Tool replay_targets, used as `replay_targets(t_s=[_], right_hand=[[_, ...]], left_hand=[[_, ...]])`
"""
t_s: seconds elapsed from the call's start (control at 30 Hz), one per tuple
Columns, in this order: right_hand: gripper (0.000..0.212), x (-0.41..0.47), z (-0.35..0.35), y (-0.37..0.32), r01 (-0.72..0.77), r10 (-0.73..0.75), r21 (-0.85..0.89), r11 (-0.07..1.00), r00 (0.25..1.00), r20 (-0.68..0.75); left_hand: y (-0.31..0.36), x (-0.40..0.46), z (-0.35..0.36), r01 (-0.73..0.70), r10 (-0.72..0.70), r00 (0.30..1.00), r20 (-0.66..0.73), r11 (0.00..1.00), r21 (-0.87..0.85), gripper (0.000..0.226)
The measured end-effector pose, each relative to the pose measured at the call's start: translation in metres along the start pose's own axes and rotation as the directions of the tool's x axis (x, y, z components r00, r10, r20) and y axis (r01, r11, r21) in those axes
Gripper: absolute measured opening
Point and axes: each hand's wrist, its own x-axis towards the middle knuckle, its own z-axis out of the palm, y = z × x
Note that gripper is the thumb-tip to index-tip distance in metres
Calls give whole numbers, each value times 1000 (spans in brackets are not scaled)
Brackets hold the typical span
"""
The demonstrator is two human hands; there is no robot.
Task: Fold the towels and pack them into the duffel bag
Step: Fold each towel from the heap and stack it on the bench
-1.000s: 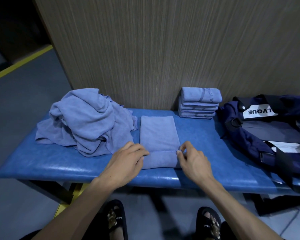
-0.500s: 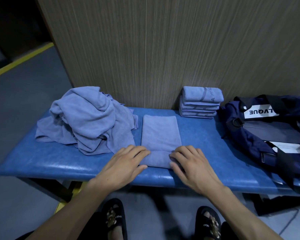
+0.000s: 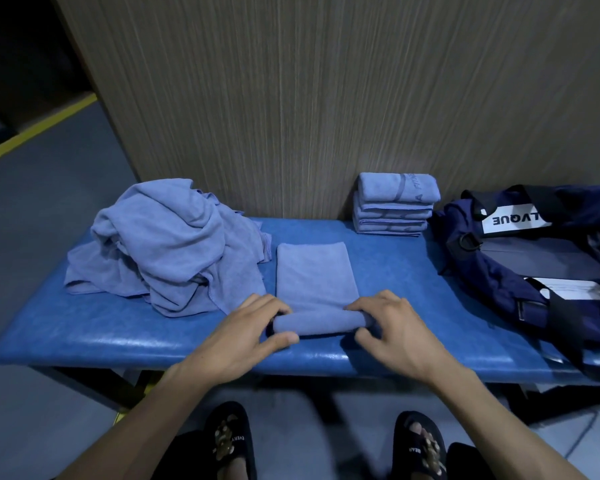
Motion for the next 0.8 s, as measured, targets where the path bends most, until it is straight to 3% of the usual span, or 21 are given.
replay_targets(t_s=[0.17, 0.3, 0.47, 0.6, 0.8], right_hand=[[4, 0, -12, 0, -126, 108, 250, 960, 990, 88], [7, 4, -11, 5, -262, 211, 368, 892, 962, 174], [16, 8, -2, 10, -394, 324, 533, 749, 919, 224], [21, 11, 5, 7, -470, 427, 537, 700, 879, 213], [17, 15, 12, -1, -493, 515, 402, 772, 855, 60]], left_hand=[[3, 1, 4, 58, -65, 995, -78, 994, -91, 33], [7, 3, 3, 164, -191, 978, -87, 955, -249, 34], [13, 13, 7, 289, -326, 939, -109, 920, -264, 49], [21, 20, 7, 396, -423, 900, -105, 895, -207, 51], [34, 29, 16, 542, -556, 816, -161, 831, -126, 48]])
